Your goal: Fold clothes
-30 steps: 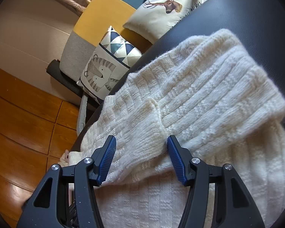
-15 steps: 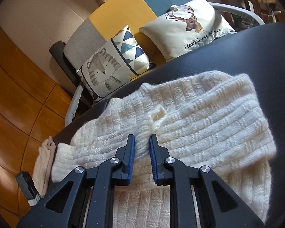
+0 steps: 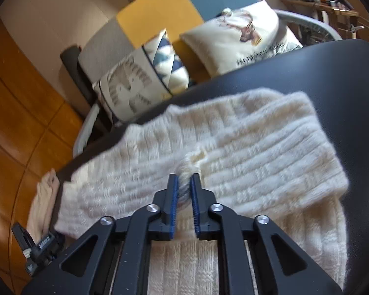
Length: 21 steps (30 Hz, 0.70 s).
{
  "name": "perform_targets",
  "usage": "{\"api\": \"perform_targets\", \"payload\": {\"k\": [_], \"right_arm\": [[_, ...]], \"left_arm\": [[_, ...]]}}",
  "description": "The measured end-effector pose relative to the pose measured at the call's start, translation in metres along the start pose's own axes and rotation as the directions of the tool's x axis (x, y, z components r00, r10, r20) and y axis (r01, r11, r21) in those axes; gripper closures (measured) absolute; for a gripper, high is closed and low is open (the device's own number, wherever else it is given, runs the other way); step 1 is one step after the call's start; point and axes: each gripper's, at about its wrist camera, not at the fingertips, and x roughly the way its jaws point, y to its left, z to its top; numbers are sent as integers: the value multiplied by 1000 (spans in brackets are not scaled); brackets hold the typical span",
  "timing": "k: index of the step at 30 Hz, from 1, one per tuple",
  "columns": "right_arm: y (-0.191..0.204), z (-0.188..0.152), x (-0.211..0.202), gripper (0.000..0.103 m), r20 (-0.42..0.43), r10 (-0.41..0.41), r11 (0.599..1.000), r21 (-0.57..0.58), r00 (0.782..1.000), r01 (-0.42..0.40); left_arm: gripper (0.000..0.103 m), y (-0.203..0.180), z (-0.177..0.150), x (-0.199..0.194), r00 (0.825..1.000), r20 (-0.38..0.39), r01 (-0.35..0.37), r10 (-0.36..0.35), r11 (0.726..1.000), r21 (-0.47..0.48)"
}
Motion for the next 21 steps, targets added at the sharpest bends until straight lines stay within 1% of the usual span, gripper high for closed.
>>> {"api": "perform_targets", "payload": {"k": [2,3,4,5,7,8,10,11,12,14,15,16,17,18,19,21], "right_arm": [[-2,4,-3,96,20,-10,1000,-7,1000,10],[-2,5,-1,95,6,-8,1000,-14,1000,8],[-4,6,2,92,-17,7,1000,-3,1000,-8],[-6,7,5,92,-40,23,1000,8,999,-22],[-13,6,7,76,-66,18,999,41,998,-15],[-15,6,7,71,-67,1,999,48,998,2],[-19,5,8,51,-51,-22,998,59,998,25],[-21,6,10,46,-55,-33,997,65,998,36],[-22,6,15,44,-70,-35,997,71,997,41],[-20,8,23,44,-95,-4,997,72,996,11],[-14,8,26,44,-105,-2,999,41,994,7],[-8,8,28,48,-115,-4,1000,7,993,4],[2,7,29,54,-119,-30,998,-55,992,24],[12,6,31,75,-129,-51,991,-132,990,34],[22,4,33,88,-136,-72,978,-206,988,43],[38,1,31,89,-113,-130,941,-326,985,87]], "left_arm": [[87,-1,2,2,1000,-7,13,-13,1000,2],[87,-2,3,3,1000,-9,15,-15,1000,5],[87,-3,3,3,1000,-9,13,-12,1000,8],[87,-5,3,3,1000,-9,8,-8,1000,12],[87,-8,4,4,1000,-7,-2,2,1000,22],[87,-9,3,4,1000,-6,-7,7,1000,27],[87,-13,2,2,999,-1,-35,35,998,51],[87,-18,1,2,998,3,-57,57,996,72],[87,-23,0,2,997,8,-80,80,992,98],[87,-32,-1,6,994,3,-108,109,984,144],[87,-35,-1,9,993,-3,-120,122,980,162],[87,-36,-1,10,992,-6,-126,129,978,168],[87,-36,-1,11,991,-5,-127,130,978,168],[87,-35,-1,11,992,-5,-124,127,979,164],[87,-34,-1,11,993,-6,-117,119,981,157],[87,-30,0,11,994,-5,-104,105,985,141]]}}
